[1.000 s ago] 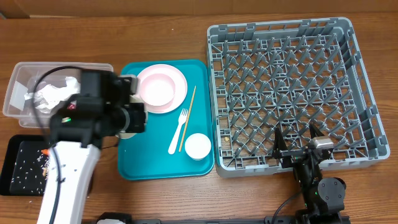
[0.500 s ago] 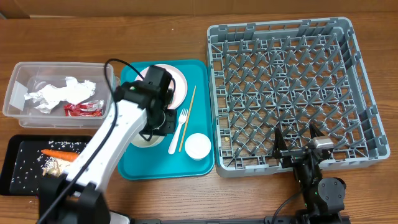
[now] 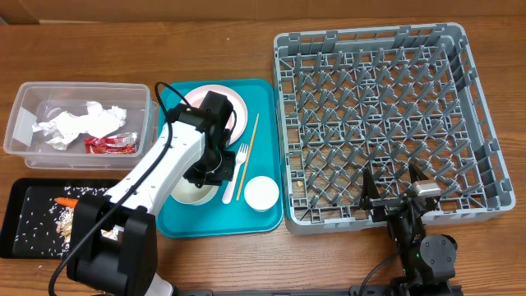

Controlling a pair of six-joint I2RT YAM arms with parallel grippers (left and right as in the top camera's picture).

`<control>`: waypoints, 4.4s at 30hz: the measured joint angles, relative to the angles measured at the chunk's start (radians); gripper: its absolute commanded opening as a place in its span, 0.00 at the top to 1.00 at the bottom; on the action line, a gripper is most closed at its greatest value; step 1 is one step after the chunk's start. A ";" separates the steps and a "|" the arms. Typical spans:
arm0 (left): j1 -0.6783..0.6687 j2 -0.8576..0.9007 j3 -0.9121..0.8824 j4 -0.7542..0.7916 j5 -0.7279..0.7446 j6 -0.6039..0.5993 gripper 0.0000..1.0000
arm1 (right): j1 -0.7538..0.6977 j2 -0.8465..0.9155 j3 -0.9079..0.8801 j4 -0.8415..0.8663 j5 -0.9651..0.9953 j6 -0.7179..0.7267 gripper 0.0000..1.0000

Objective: Sort waste into correct bins and load items into the dishwasher

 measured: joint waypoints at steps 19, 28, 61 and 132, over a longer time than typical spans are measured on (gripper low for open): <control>0.000 0.002 0.054 -0.053 0.000 -0.008 0.85 | 0.000 0.000 0.000 0.000 0.000 0.000 0.00; 0.000 -0.018 0.199 0.003 0.115 -0.015 0.69 | 0.000 0.000 0.000 0.000 0.000 0.000 0.00; 0.000 -0.018 0.151 0.237 0.170 -0.045 0.96 | 0.000 0.000 0.000 0.029 -0.102 0.034 0.00; -0.205 -0.018 0.082 -0.008 0.069 -0.094 0.64 | 0.001 1.329 1.458 -1.386 -0.243 0.120 0.00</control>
